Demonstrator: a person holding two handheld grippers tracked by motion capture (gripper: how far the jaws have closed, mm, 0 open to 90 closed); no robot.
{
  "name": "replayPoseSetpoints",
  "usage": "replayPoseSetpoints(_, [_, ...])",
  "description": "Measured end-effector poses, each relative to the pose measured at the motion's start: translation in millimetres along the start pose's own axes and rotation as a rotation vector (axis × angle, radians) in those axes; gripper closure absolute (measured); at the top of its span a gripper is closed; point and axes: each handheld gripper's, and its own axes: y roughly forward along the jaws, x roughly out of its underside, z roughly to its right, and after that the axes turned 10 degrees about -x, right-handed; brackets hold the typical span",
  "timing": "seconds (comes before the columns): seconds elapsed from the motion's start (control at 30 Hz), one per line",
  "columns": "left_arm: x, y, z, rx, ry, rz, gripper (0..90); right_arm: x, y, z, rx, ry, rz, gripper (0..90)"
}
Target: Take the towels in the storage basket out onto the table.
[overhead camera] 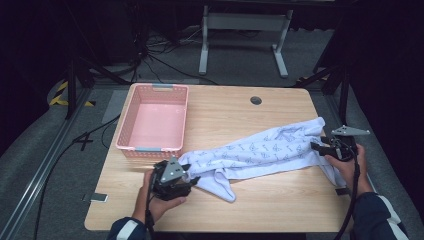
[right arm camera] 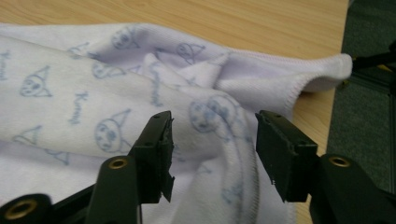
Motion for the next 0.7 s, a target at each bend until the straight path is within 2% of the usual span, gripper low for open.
replayPoseSetpoints(0.03, [0.0, 0.0, 0.0, 0.000, 0.000, 0.000, 47.1, 0.0, 0.0, 0.0, 0.000, 0.000, 0.000, 43.9])
replayPoseSetpoints(0.13, [-1.6, 23.7, 14.5, 0.057, 0.036, -0.056, 44.3, -2.0, 0.5, -6.7, -0.042, -0.033, 0.004, 43.0])
replayPoseSetpoints(0.17, [-2.6, 38.4, 20.9, 0.074, 0.082, -0.096, 42.7, -3.1, -0.5, -9.7, -0.062, -0.044, 0.011, 43.4])
replayPoseSetpoints(0.2, [-2.6, 38.4, 20.9, 0.074, 0.082, -0.096, 41.1, -3.1, -0.5, -9.7, -0.062, -0.044, 0.011, 43.4])
replayPoseSetpoints(0.27, [-0.7, 56.8, 22.9, 0.067, 0.097, -0.144, 38.4, -1.6, 2.4, -12.1, -0.084, -0.040, 0.001, 43.4])
replayPoseSetpoints(0.33, [-0.3, 61.4, 22.7, 0.063, 0.097, -0.150, 37.4, -1.0, 4.0, -12.3, -0.083, -0.045, -0.010, 43.3])
replayPoseSetpoints(0.37, [0.2, 68.8, 22.8, 0.064, 0.098, -0.164, 37.2, 0.7, 9.1, -11.9, -0.064, -0.042, -0.037, 43.1])
replayPoseSetpoints(0.53, [0.1, 76.4, 20.1, 0.072, 0.093, -0.171, 40.4, 3.9, 15.8, -7.9, -0.066, -0.029, -0.064, 43.1])
replayPoseSetpoints(0.57, [-0.3, 76.5, 19.6, 0.069, 0.092, -0.169, 47.8, 4.9, 17.6, -6.8, -0.054, -0.033, -0.078, 44.3])
replayPoseSetpoints(0.6, [-0.3, 76.3, 19.6, 0.074, 0.091, -0.168, 47.8, 4.9, 17.6, -6.8, -0.054, -0.033, -0.078, 44.3])
replayPoseSetpoints(0.63, [-0.3, 75.5, 19.4, 0.081, 0.100, -0.164, 54.2, 5.2, 17.9, -6.6, -0.051, -0.031, -0.082, 45.8])
replayPoseSetpoints(0.7, [-0.5, 71.3, 17.8, 0.078, 0.136, -0.182, 70.7, 6.6, 18.3, -5.8, -0.030, -0.035, -0.092, 55.6])
